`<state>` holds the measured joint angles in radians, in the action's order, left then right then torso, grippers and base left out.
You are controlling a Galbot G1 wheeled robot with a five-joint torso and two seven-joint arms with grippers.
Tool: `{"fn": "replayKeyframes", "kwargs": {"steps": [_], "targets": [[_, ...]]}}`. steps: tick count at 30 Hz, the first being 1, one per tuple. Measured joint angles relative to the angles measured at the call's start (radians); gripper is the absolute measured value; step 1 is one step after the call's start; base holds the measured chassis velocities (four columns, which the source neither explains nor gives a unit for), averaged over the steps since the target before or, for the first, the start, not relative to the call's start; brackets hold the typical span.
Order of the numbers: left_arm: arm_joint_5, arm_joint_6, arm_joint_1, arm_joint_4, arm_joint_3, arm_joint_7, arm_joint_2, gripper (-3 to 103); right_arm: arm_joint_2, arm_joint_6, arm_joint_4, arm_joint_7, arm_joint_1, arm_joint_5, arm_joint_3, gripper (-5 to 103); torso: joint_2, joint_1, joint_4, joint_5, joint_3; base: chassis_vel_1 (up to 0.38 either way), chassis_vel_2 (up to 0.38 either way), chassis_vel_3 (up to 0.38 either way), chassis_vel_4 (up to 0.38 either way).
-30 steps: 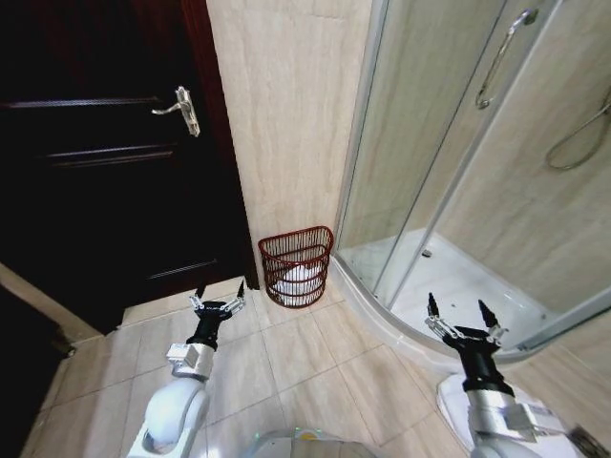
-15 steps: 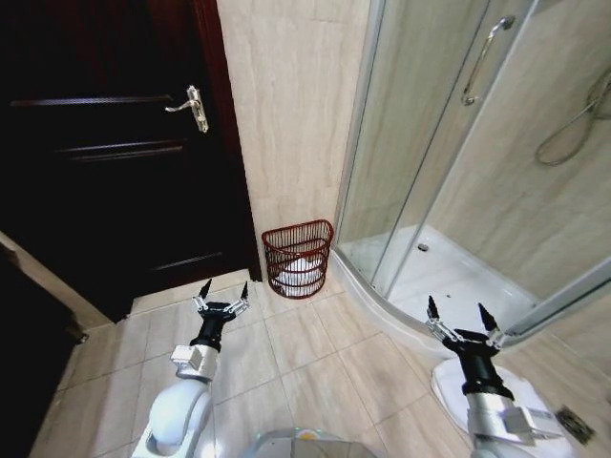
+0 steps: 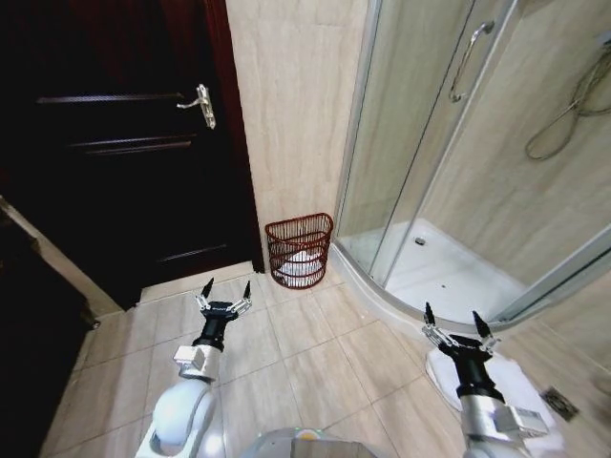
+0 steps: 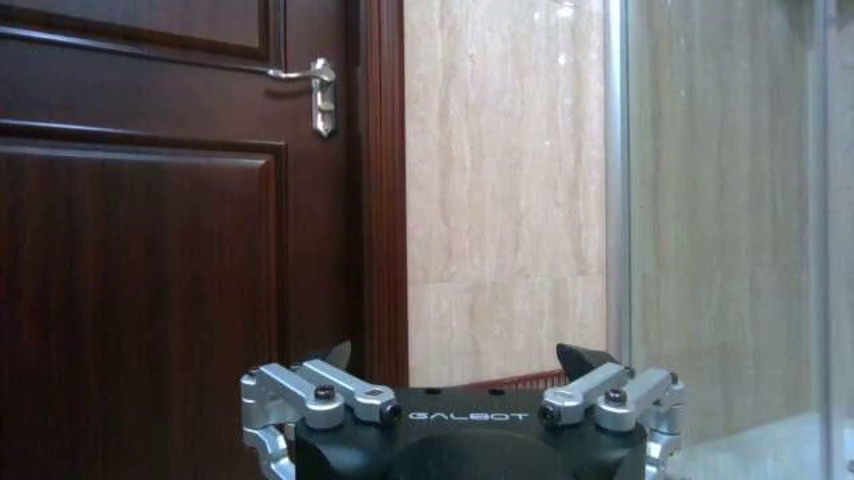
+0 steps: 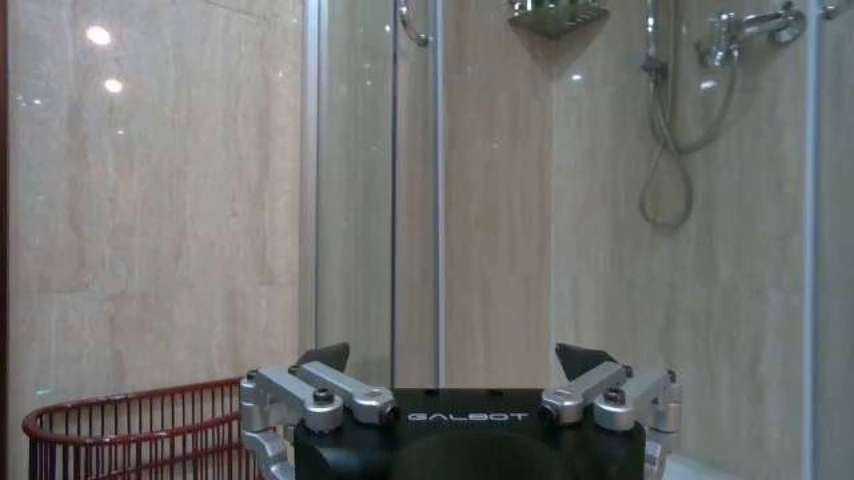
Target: Discard the used towel into the hamper.
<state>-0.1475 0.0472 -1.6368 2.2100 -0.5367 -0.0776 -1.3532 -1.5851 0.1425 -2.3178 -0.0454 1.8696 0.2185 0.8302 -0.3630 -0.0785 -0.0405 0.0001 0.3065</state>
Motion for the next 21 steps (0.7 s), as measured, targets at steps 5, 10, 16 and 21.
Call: {"fn": "replayKeyframes", "kwargs": {"steps": [5,10,16,21], "targets": [[0.002,-0.001,0.003,0.002,0.008,-0.001,-0.002,100,-0.008,0.014,0.011,0.001,0.000,0.009,0.007,100,0.000,0.000,0.0000,-0.0001,0.000,0.070,-0.068,-0.075,0.066],[0.008,-0.004,0.007,0.010,0.023,-0.003,-0.010,100,-0.021,0.030,0.015,0.009,0.013,0.022,0.012,100,0.000,0.000,0.0000,0.0000,0.000,0.000,0.000,0.000,0.000],[0.015,0.000,0.008,0.014,0.040,-0.003,-0.005,100,-0.023,0.044,0.024,0.023,0.024,0.018,0.013,100,0.000,0.000,0.0000,-0.0001,0.000,0.000,0.000,0.000,0.000],[0.015,0.001,0.018,0.018,0.052,-0.003,0.005,100,-0.024,0.048,0.022,0.025,0.025,0.012,0.014,100,0.000,0.000,0.0000,-0.0001,0.000,0.000,0.000,0.000,0.000]]}}
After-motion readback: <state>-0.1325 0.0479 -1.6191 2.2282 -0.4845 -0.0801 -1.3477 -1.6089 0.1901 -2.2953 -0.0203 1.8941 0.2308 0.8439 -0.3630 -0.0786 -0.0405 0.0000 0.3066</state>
